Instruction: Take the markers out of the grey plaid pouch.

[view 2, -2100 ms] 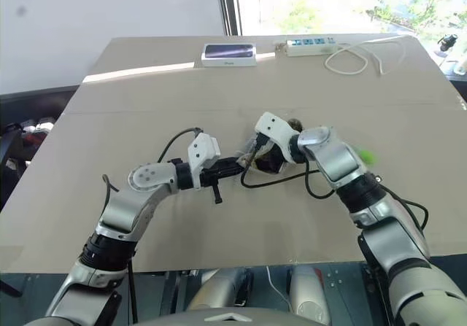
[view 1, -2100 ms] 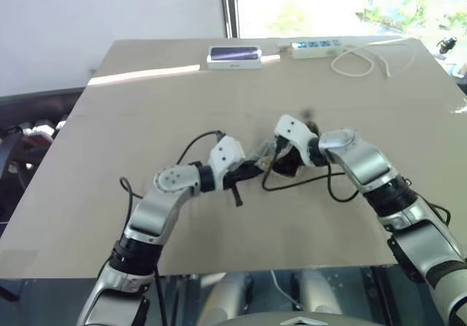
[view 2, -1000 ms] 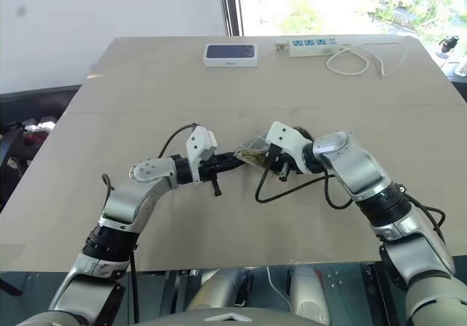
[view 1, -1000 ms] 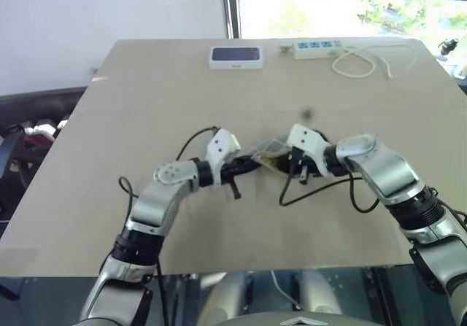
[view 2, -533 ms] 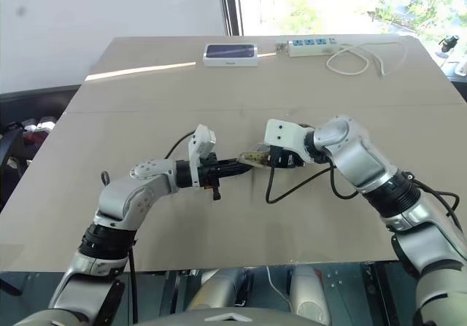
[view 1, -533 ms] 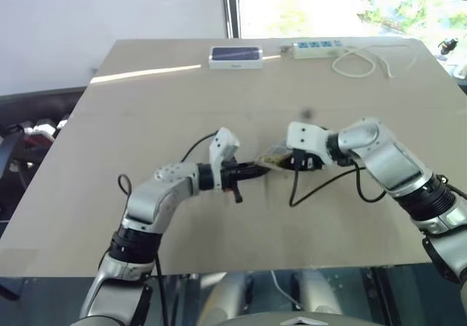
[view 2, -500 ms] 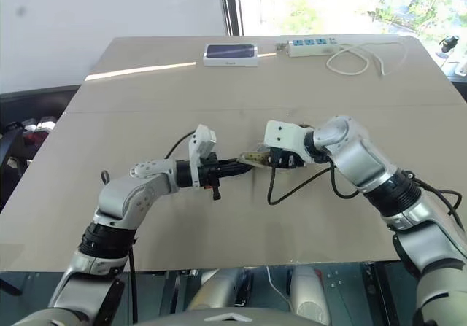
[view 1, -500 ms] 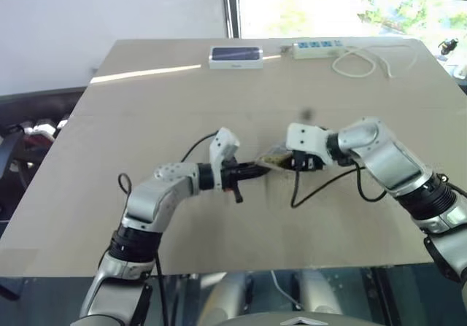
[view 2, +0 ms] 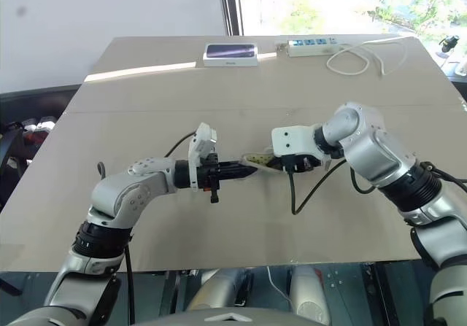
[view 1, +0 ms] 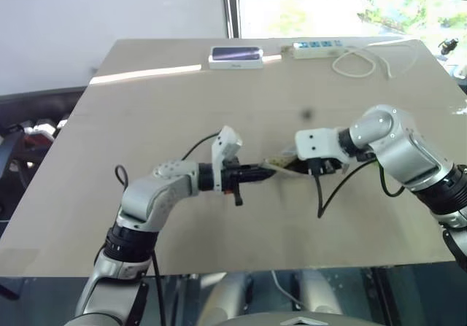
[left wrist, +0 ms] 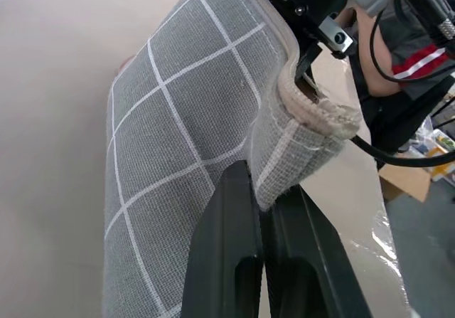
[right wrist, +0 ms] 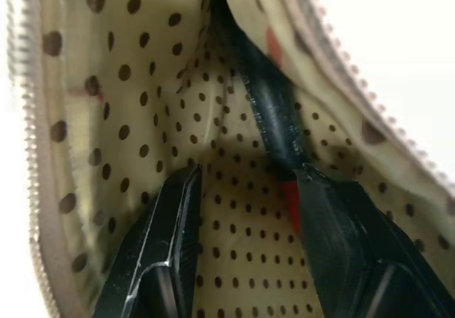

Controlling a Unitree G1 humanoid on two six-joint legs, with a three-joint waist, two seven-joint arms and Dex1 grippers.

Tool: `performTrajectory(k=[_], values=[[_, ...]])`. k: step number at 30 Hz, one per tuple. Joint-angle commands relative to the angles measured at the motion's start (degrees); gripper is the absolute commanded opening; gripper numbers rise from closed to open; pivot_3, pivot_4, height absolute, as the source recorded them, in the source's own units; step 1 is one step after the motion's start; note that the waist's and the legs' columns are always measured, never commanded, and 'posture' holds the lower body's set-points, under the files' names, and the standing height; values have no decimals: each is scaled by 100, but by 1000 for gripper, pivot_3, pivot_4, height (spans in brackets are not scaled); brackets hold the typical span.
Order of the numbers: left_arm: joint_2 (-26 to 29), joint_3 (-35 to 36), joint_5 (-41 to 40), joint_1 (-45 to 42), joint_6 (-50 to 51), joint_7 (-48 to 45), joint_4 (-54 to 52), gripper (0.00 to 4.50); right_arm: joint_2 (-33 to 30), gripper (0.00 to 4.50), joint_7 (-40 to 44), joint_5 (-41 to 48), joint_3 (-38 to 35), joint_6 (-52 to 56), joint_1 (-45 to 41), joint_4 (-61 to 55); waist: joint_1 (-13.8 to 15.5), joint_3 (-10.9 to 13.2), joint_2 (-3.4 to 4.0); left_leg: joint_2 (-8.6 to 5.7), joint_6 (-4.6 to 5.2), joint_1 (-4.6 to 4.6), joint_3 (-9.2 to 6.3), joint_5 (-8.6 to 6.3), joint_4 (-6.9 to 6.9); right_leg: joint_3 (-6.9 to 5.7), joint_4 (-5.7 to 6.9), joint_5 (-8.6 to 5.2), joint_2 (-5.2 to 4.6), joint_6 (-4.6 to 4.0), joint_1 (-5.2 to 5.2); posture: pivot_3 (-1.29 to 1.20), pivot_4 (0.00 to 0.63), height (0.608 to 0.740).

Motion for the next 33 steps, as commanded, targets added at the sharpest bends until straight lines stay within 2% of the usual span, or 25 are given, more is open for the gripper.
performTrajectory(k=[1,7,25,28,30,33], values=[[-12,209,-432,-85,346,68,-334,0,-151,2145,333,-22,-88,26,-216,-348,2,0,0,0,0,0,0,0,0,0,0,0,0,0,0,0,150,738],[-3,162,-689,-1,657,159,-394,0,-114,2145,546,-183,31,-103,-245,-87,3,1,-1,0,0,0,0,0,0,0,-1,0,0,0,1,0,150,738],[-66,21,-570,-38,531,226,-198,0,904,2145,341,-1128,606,-1160,-197,1913,-13,-3,-6,1,-1,3,0,0,7,-1,2,0,2,0,4,0,150,738],[-66,18,-509,-8,477,229,-207,0,961,1324,356,-1116,530,-1247,-115,1945,-19,-4,-8,2,-1,14,0,0,8,0,3,0,3,0,11,0,150,738],[-61,15,-471,13,436,231,-214,0,963,452,390,-1093,484,-1252,-53,1883,-21,-5,-8,2,-1,19,0,0,12,0,7,0,5,0,15,0,150,738],[-16,-65,-287,29,241,209,-221,0,935,375,444,-1057,403,-1193,38,1700,-17,-5,-9,3,-2,22,-2,0,12,-2,8,0,6,-1,18,0,150,738]])
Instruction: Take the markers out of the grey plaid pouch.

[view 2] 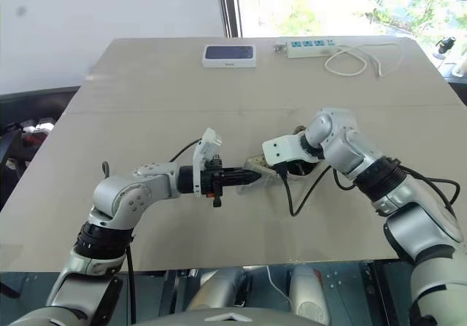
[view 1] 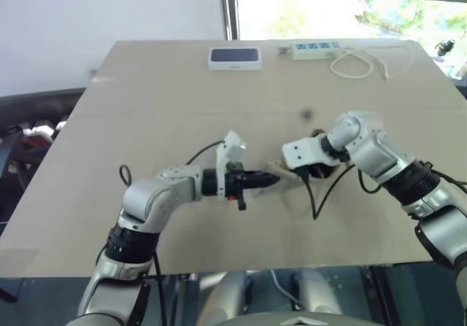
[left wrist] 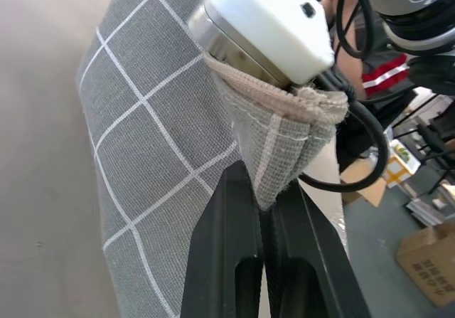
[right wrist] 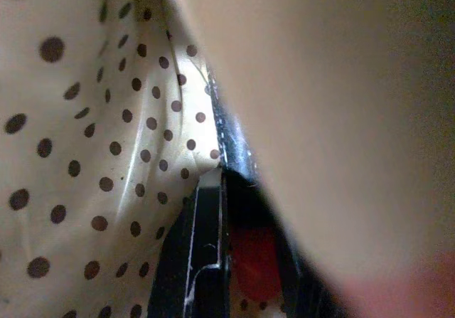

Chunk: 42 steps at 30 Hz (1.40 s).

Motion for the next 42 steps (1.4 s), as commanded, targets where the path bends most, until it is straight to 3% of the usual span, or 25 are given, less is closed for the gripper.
performTrajectory(k=[1,11,20,30,36,42], values=[[52,-43,150,15,-350,-79,-194,0,-9,375,43,-10,-20,141,246,-125,0,0,0,0,0,0,0,0,0,1,-1,0,0,0,0,0,150,738],[562,-781,2212,-101,-2233,300,172,0,-37,375,-277,377,-951,1268,443,-1483,17,4,5,0,-1,-11,1,0,-4,3,-5,0,-2,0,-9,0,150,738],[682,-975,3379,-92,-3282,581,484,0,23,375,-1058,868,-1713,2759,736,-2049,26,5,5,-3,0,-24,2,-1,-11,4,-9,0,-4,0,-20,0,150,738],[618,-854,4111,-325,-3796,961,1081,0,71,375,-1521,1933,-2152,4134,1101,-2666,32,6,5,-3,1,-26,2,0,-15,3,-8,0,-5,0,-22,0,150,738],[537,-642,4369,-397,-3925,1347,1318,0,-411,375,-1469,2494,-1990,4358,1503,-3213,36,6,4,-3,1,-31,0,-1,-15,0,-12,0,-6,0,-24,0,150,738],[373,-359,4414,-497,-3973,1721,1497,0,-915,375,-1745,2470,-1749,4051,1835,-3076,37,7,2,-3,1,-31,1,-1,-10,-1,-6,0,-7,0,-24,0,150,738]])
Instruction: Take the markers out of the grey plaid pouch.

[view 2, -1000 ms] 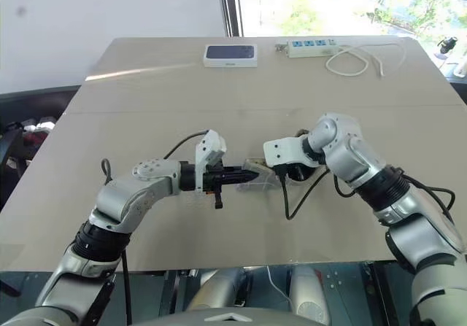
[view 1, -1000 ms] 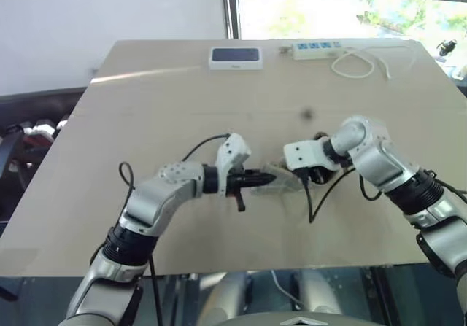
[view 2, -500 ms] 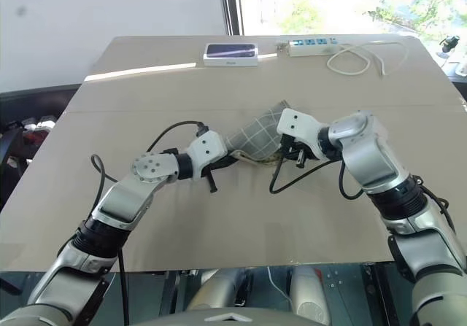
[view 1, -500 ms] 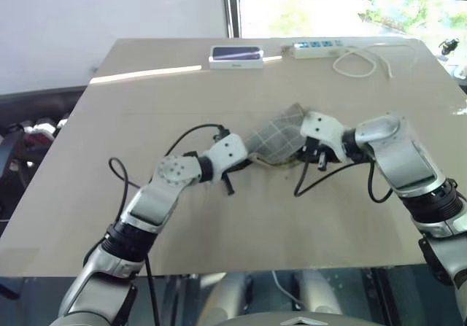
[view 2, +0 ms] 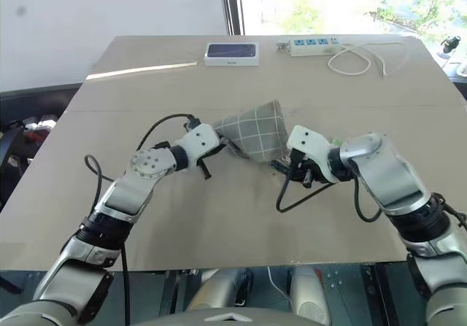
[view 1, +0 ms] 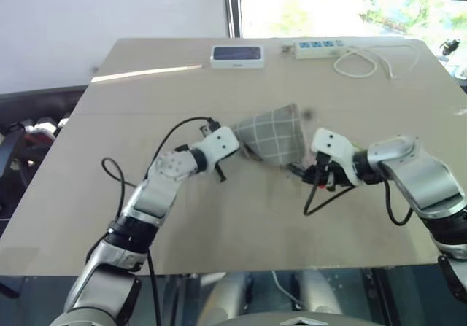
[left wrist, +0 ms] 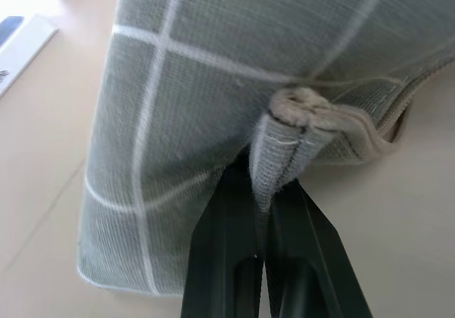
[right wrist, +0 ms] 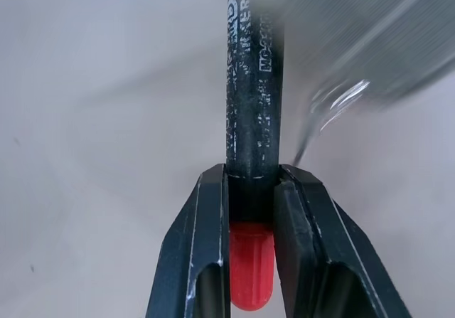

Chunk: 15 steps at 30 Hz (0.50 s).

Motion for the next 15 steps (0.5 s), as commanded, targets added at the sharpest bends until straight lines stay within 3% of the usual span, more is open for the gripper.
performTrajectory(k=[1,13,14,15], values=[[-49,302,36,-149,-80,228,-72,0,-253,375,-161,-47,85,-302,112,-33,-2,1,-1,0,0,0,-1,0,0,-1,0,0,0,0,0,0,150,738],[342,852,-312,806,51,-98,-802,0,-1227,375,-930,-332,-440,-914,744,357,12,1,-1,0,0,-2,2,0,-7,3,-5,0,-1,0,0,0,150,738],[381,930,-388,942,84,-153,-911,0,-1266,1151,-1050,-387,-521,-999,830,398,17,1,-1,0,0,-1,2,0,-6,2,-5,0,-2,0,0,0,150,738],[431,997,-457,1083,86,-214,-994,0,-1285,1371,-1193,-456,-614,-1101,902,455,17,1,-1,0,0,-1,2,0,-5,2,-4,0,-2,0,0,0,150,738]])
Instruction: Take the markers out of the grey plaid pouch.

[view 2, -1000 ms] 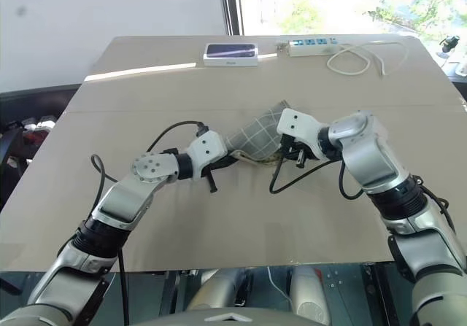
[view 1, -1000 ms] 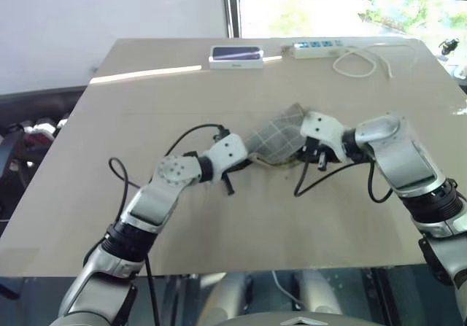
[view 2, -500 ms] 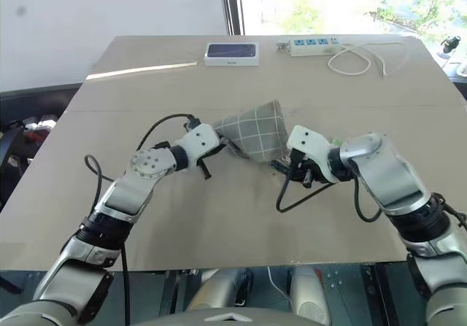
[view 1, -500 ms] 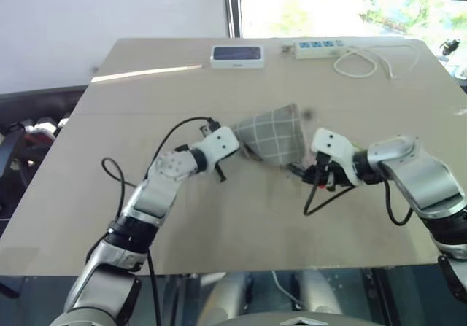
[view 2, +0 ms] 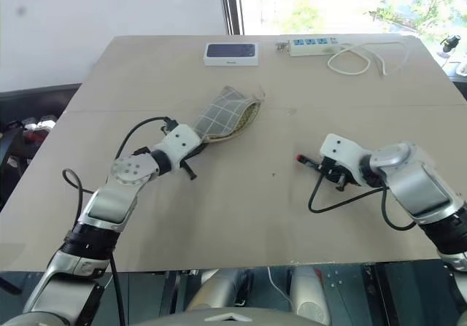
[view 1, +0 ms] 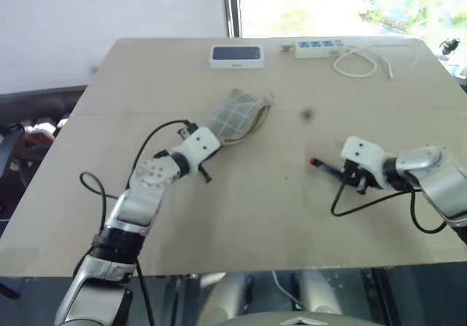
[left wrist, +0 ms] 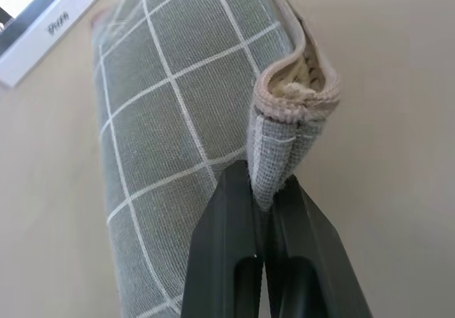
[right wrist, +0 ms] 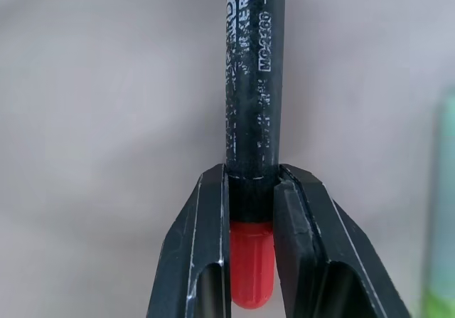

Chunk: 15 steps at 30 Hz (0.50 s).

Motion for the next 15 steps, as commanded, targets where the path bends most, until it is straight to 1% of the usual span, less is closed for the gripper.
performTrajectory(k=[1,2,3,4,5,6,7,9,13,14,15], values=[[165,359,-285,340,15,-192,-542,0,-138,1604,-425,-202,-451,-355,182,35,-4,0,1,0,0,0,0,0,0,0,0,0,0,0,0,0,150,738],[199,401,-311,445,-22,-225,-568,0,-48,2216,-563,-180,-601,-405,193,66,-4,1,3,0,0,3,1,0,-1,3,0,0,0,0,0,0,150,738],[222,432,-333,524,-44,-248,-582,0,50,2632,-678,-143,-729,-418,172,77,-3,1,3,0,0,3,3,0,-2,4,0,0,0,0,1,0,150,738],[244,451,-344,593,-71,-266,-591,0,161,3280,-866,-166,-845,-459,128,101,0,1,3,1,0,4,2,0,-1,3,1,0,0,0,1,0,150,738],[272,461,-339,647,-118,-285,-593,0,267,3516,-1035,-188,-945,-452,79,125,1,1,3,0,0,5,2,0,-1,3,2,0,0,0,1,0,150,738],[293,469,-325,681,-168,-298,-589,0,339,4097,-1122,-175,-1019,-410,45,139,-3,1,3,1,0,7,2,0,-1,2,2,0,1,0,2,0,150,738],[328,481,-291,717,-248,-299,-570,316,343,4483,-1074,-102,-1064,-380,65,74,0,1,3,1,0,8,2,0,-1,3,4,0,1,0,2,0,150,738],[399,538,-284,795,-351,-324,-523,959,382,4500,-942,172,-1243,-221,159,-203,8,2,3,1,0,8,1,0,-1,2,2,0,1,0,2,0,150,738],[445,810,-423,941,-461,-301,-471,2875,505,4500,-741,810,-1620,56,351,-860,17,2,3,1,0,6,2,0,-16,3,-7,0,0,0,2,0,150,738],[498,945,-510,1039,-561,-374,-464,3287,651,4500,-722,1050,-1790,100,427,-1070,15,2,3,1,0,5,1,0,-18,3,-8,0,0,0,2,0,150,738],[575,1083,-551,1143,-660,-425,-416,3287,787,4500,-683,1302,-1956,141,528,-1265,7,2,3,1,0,5,2,0,-19,4,-8,0,0,-1,1,0,150,738]])
